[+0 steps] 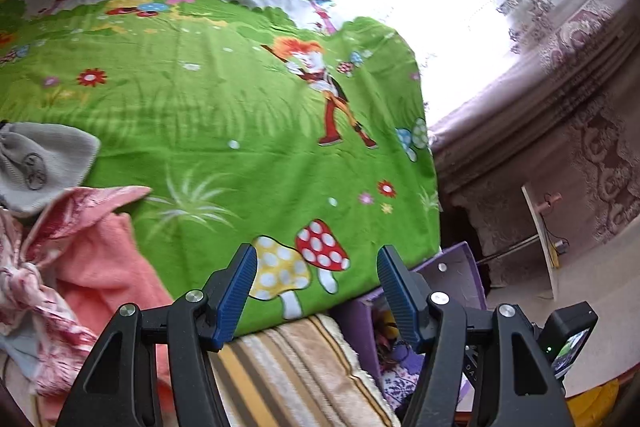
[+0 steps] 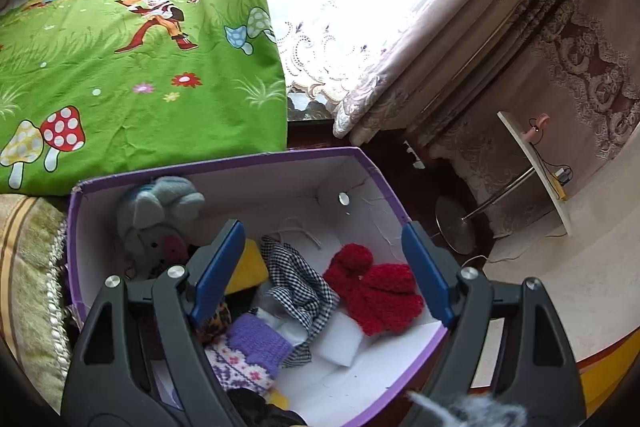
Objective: Organize soft objects
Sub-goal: 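Move both grippers back over the pile of soft items, then close the left gripper on the gathered top of the grey drawstring bag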
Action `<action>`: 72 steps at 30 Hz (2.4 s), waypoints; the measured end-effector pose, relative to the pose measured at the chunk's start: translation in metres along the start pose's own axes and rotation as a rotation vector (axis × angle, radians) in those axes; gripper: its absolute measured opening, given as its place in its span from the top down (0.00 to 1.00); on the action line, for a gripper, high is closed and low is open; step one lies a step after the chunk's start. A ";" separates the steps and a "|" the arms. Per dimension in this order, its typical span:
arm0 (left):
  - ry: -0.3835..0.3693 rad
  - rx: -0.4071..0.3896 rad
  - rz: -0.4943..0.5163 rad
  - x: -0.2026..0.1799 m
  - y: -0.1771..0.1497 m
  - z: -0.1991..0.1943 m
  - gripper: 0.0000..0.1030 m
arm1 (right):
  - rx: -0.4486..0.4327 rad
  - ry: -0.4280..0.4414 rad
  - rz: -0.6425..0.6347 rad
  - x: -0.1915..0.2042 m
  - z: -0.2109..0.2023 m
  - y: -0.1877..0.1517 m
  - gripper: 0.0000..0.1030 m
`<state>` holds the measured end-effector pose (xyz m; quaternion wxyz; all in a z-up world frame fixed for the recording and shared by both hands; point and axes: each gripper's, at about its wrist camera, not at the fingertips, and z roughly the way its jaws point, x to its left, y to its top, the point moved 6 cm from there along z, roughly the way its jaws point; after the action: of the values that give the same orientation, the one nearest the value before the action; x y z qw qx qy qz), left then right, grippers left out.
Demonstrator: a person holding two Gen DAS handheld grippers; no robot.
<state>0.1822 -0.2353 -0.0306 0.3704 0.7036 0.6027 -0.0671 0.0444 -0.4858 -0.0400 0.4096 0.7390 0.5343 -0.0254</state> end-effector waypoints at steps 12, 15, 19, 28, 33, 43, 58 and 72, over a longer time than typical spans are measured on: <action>0.000 -0.029 -0.054 0.014 0.017 0.004 0.38 | -0.022 0.017 -0.038 0.013 0.011 0.019 0.19; -0.038 -0.015 -0.056 0.008 0.019 0.008 0.38 | -0.019 -0.002 -0.049 0.013 0.010 0.022 0.19; -0.039 0.025 -0.034 0.006 0.021 0.014 0.38 | -0.008 -0.052 -0.033 0.006 0.009 0.024 0.19; 0.084 -0.015 -0.160 0.069 0.041 -0.022 0.38 | -0.018 -0.025 -0.054 0.029 -0.011 0.035 0.19; 0.209 -0.082 -0.259 0.115 0.054 -0.051 0.38 | -0.051 0.017 -0.085 0.056 -0.030 0.046 0.18; 0.508 -0.054 -0.504 0.222 0.049 -0.050 0.38 | -0.079 0.119 -0.157 0.109 -0.051 0.059 0.17; 0.596 0.013 -0.248 0.205 0.078 -0.002 0.89 | -0.014 0.180 -0.134 0.113 -0.041 0.053 0.17; 0.239 -0.040 -0.047 0.110 0.110 0.006 0.90 | -0.001 0.209 -0.162 0.122 -0.039 0.053 0.17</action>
<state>0.3124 -0.1510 -0.0456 0.3083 0.6846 0.6602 0.0206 0.1235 -0.3724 -0.0417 0.3488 0.6917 0.6320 0.0189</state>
